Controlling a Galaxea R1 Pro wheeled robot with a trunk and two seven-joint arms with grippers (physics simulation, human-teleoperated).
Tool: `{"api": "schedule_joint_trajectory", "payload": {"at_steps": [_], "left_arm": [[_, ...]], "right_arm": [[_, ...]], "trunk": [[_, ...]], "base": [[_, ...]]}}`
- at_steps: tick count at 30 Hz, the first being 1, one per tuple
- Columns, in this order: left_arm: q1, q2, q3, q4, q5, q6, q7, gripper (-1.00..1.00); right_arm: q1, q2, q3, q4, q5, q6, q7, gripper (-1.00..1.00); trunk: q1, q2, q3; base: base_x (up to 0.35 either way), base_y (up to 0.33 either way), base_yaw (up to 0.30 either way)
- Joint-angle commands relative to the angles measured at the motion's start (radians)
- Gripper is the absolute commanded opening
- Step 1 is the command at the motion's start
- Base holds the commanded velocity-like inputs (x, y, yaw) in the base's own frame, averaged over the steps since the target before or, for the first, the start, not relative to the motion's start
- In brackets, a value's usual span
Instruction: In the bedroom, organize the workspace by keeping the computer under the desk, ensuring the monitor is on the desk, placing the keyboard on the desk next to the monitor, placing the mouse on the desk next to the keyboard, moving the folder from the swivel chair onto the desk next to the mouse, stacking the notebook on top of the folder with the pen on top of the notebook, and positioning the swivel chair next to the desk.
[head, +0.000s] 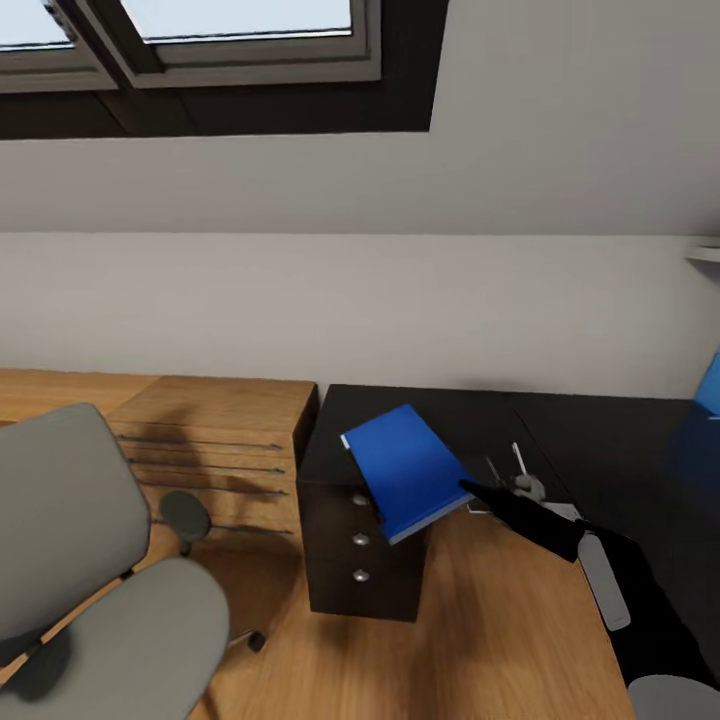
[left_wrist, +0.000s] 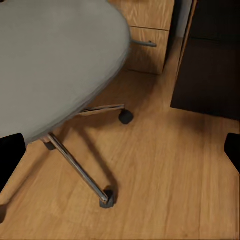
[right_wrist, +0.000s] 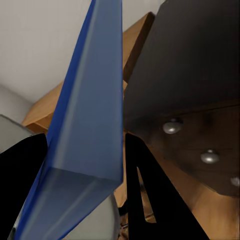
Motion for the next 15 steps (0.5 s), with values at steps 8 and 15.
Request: {"api": "schedule_joint_trajectory", "payload": {"at_steps": [8,15], "left_arm": [[0.000,-0.003,0.006,0.000,-0.009,-0.002,0.015,1.00],[0.000,-0.002,0.005,0.000,-0.009,-0.002,0.016,1.00]], "right_arm": [[-0.001,-0.011,-0.006,0.000,-0.005,0.007,0.002,-1.00],[-0.001,-0.012,-0.006,0.000,-0.010,0.009,0.005,-1.00]], "trunk": [[-0.015,0.027,0.011],[-0.042,0.076,0.033]], "base": [[0.000,0.000,-0.267],[0.000,0.000,-0.090]]}}
